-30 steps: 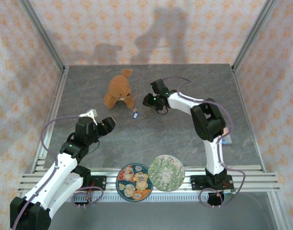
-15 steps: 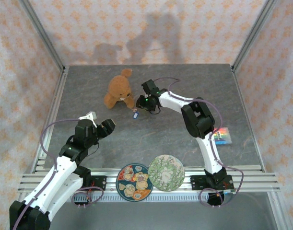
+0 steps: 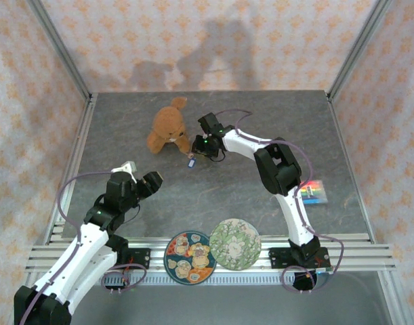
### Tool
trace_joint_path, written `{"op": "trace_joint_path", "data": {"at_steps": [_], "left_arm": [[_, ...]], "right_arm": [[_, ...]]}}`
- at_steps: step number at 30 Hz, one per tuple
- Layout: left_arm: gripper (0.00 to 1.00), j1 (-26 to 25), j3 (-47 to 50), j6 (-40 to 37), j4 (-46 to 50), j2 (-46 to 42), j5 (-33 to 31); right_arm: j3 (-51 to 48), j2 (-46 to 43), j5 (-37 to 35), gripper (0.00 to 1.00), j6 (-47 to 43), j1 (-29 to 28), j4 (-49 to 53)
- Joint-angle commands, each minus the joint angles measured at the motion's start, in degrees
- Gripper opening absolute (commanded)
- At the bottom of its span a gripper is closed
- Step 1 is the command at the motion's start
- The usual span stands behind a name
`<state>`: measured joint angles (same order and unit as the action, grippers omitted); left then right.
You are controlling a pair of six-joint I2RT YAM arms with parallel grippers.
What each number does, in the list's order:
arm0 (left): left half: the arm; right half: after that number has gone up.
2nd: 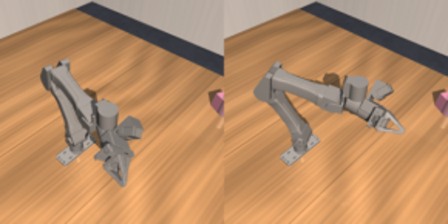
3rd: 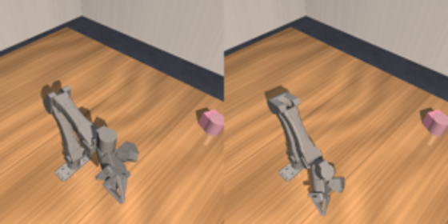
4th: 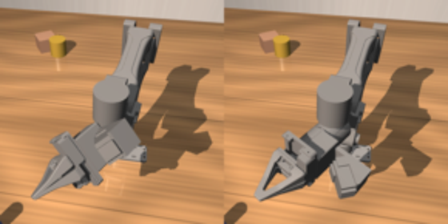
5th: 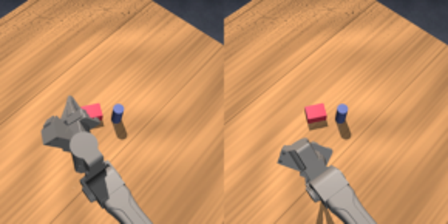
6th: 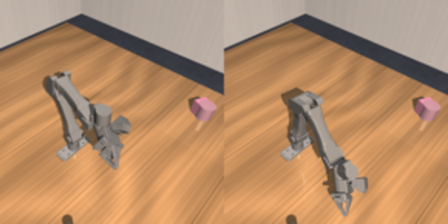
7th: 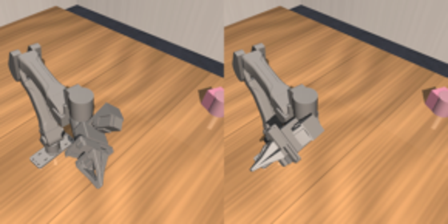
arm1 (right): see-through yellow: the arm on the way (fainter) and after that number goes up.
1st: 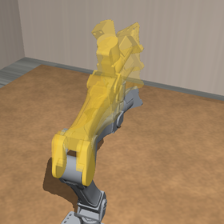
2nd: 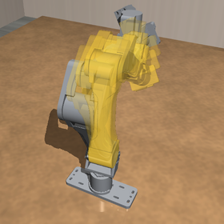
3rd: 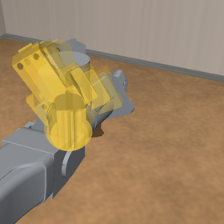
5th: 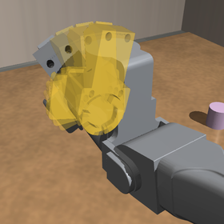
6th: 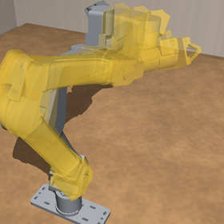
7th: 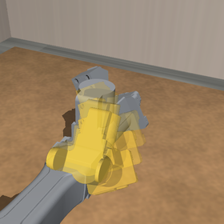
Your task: Remove the keys from the keyring
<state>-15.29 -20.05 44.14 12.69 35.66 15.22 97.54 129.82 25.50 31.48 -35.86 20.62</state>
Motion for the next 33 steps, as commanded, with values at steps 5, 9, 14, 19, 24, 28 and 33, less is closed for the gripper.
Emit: {"op": "trace_joint_path", "data": {"at_steps": [5, 9, 14, 19, 24, 28, 33], "left_arm": [[0.7, -0.3, 1.4, 1.3, 1.0, -2.0, 0.1], [0.7, -0.3, 1.3, 1.3, 1.3, -2.2, 0.2], [0.7, -0.3, 1.5, 1.4, 1.4, -2.6, 0.1], [0.7, -0.3, 2.0, 1.8, 1.2, -3.0, 0.1], [0.7, -0.2, 2.2, 1.8, 2.0, -3.8, -0.1], [0.7, -0.3, 2.5, 1.8, 2.4, -4.6, -0.5], [0.7, -0.3, 2.5, 1.9, 2.7, -5.2, -0.4]], "right_arm": [[0.7, 1.9, 1.4, 0.29, 0.1, -2.6, 1.6], [-0.5, 1.4, 1.5, 0.25, 0.4, -2.8, 0.7], [-1.6, 0.7, 1.2, 0.25, 0.6, -3.4, 0.0], [-2.2, 0.5, 0.3, 0.23, 0.7, -3.9, 0.1], [-2.5, 0.4, -0.2, 0.08, 1.0, -4.0, -0.1], [-2.7, -0.5, -1.0, 0.0, 0.8, -4.0, -0.1], [-4.4, -3.8, -2.7, 0.0, 0.1, -4.0, -0.1]]}}
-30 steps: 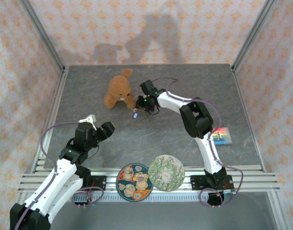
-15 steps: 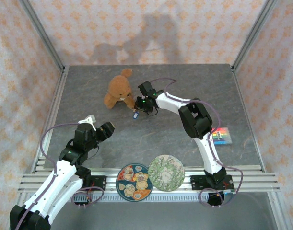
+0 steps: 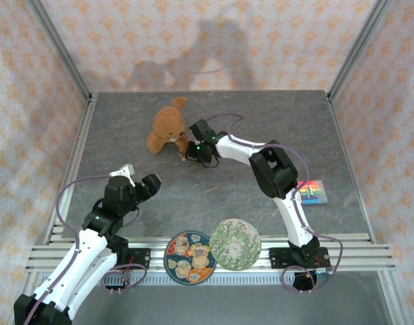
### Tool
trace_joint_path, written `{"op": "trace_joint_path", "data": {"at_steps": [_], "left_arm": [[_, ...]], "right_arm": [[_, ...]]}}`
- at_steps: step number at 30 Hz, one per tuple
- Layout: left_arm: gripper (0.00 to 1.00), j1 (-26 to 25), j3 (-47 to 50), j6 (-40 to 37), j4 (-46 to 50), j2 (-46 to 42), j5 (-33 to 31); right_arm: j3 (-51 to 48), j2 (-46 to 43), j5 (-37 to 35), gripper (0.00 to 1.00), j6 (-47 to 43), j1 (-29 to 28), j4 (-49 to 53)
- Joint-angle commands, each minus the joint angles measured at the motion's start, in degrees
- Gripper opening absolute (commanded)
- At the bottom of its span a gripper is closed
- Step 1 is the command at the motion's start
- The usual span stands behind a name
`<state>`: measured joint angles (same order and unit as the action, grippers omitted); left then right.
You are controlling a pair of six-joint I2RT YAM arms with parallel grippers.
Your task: Remove the keys from the keyring
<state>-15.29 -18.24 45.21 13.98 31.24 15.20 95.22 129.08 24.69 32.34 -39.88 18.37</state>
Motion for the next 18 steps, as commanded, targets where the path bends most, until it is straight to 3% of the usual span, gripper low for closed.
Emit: {"op": "trace_joint_path", "data": {"at_steps": [1, 12, 16, 18], "left_arm": [[0.7, -0.3, 0.6, 0.8, 1.5, -0.8, -0.4], [0.71, -0.3, -1.8, 0.0, 0.0, -0.3, 1.0], [0.71, -0.3, -2.3, -0.1, -1.0, 0.7, 1.5], [0.71, -0.3, -2.6, -0.1, -1.0, 1.1, 1.8]], "right_arm": [[-2.7, -4.2, -2.5, 0.0, -1.0, 0.1, 2.2], [-10.5, -18.6, -8.1, 0.02, -6.8, 0.1, 4.6], [-10.9, -18.2, -6.1, 0.35, -5.3, 0.1, 3.1], [-11.0, -17.2, -6.4, 0.39, -4.6, -0.3, 2.3]]}}
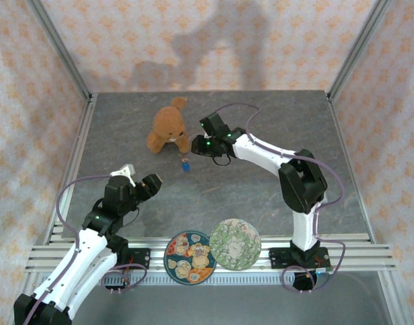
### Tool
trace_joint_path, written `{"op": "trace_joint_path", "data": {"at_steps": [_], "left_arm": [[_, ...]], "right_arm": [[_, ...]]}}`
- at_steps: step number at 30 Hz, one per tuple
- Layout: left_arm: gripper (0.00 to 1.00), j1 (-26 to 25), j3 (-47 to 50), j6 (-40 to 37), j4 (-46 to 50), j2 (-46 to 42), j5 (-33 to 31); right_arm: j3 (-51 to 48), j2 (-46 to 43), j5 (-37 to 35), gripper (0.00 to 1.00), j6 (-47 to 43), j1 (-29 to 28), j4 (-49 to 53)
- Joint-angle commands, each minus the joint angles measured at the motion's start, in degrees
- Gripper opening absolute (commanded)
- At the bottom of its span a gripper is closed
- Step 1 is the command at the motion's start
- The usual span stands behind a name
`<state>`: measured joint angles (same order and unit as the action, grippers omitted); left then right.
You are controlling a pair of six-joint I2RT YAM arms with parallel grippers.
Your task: Remove the keys from the keyring
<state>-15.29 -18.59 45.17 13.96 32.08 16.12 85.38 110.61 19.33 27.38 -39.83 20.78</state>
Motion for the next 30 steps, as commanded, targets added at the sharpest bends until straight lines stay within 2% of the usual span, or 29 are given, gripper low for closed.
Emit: {"op": "trace_joint_path", "data": {"at_steps": [1, 6, 10, 18, 23, 30], "left_arm": [[0.71, -0.3, -2.3, -0.1, -0.7, 0.3, 1.1], [0.71, -0.2, -2.4, -0.4, 1.4, -1.2, 0.8], [0.71, -0.3, -2.3, -0.6, 2.4, -2.4, 0.4], [0.71, -0.2, -2.0, -0.6, 2.6, -2.3, -0.1], [0.71, -0.3, -1.6, -0.3, 2.5, -2.3, -0.3], [0.71, -0.3, -0.9, -0.2, 2.6, -2.9, -0.4]], "right_arm": [[-1.1, 1.9, -0.8, 0.41, 0.5, -0.6, -0.6], [1.5, 5.8, -2.8, 0.49, 0.6, -2.8, 0.0], [2.9, 9.2, -2.1, 0.44, 2.6, -3.6, -0.6], [4.8, 12.9, -0.4, 0.43, 4.3, -5.1, -1.2], [5.5, 14.4, 1.5, 0.39, 5.9, -5.1, -3.0], [6.6, 15.8, 1.6, 0.39, 7.1, -5.8, -2.6]]}}
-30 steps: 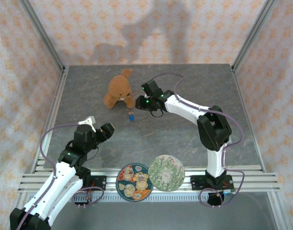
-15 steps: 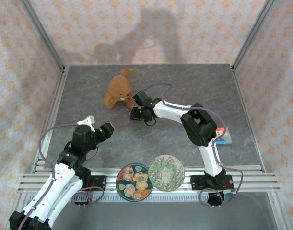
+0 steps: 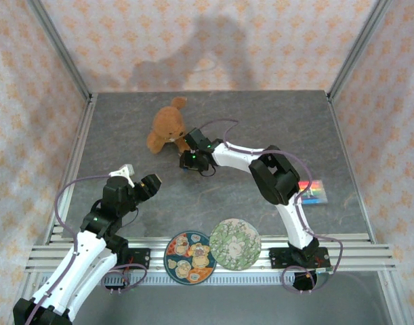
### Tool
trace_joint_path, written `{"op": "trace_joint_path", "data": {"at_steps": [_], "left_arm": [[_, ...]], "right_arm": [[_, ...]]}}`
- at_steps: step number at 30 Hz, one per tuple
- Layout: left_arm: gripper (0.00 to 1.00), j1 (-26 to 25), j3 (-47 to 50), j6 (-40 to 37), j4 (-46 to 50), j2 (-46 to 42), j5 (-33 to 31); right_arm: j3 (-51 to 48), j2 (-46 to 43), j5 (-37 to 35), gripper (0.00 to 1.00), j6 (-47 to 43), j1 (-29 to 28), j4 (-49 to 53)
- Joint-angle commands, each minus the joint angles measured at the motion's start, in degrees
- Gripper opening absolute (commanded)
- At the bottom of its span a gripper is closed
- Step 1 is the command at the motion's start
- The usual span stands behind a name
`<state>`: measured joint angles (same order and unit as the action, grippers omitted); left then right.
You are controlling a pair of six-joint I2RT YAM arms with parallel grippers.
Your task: Remove the keys from the keyring
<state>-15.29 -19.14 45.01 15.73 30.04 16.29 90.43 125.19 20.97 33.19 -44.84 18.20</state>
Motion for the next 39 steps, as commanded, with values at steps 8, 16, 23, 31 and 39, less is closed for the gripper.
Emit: {"op": "trace_joint_path", "data": {"at_steps": [8, 16, 23, 31, 39], "left_arm": [[0.71, -0.3, 0.2, 0.0, 1.2, -1.4, -0.7], [0.71, -0.3, 0.3, 0.2, 2.2, -3.2, -0.9], [0.7, -0.3, -1.6, -0.7, 1.9, -2.9, 1.4], [0.67, -0.3, -7.4, -4.0, -2.6, 0.5, 10.6], [0.57, -0.4, -16.8, -8.3, -5.3, 7.9, 22.9]], "right_arm": [[1.0, 2.0, 0.7, 0.14, 2.9, -1.1, -1.4], [-2.5, -2.3, -0.8, 0.0, 3.1, -1.1, -2.4], [-9.7, -14.3, -0.6, 0.0, -1.1, -1.1, 0.1], [-8.1, -27.7, 1.5, 0.0, -19.0, -1.1, 20.4], [-5.0, -39.0, 7.5, 0.0, -26.5, -1.0, 31.6]]}}
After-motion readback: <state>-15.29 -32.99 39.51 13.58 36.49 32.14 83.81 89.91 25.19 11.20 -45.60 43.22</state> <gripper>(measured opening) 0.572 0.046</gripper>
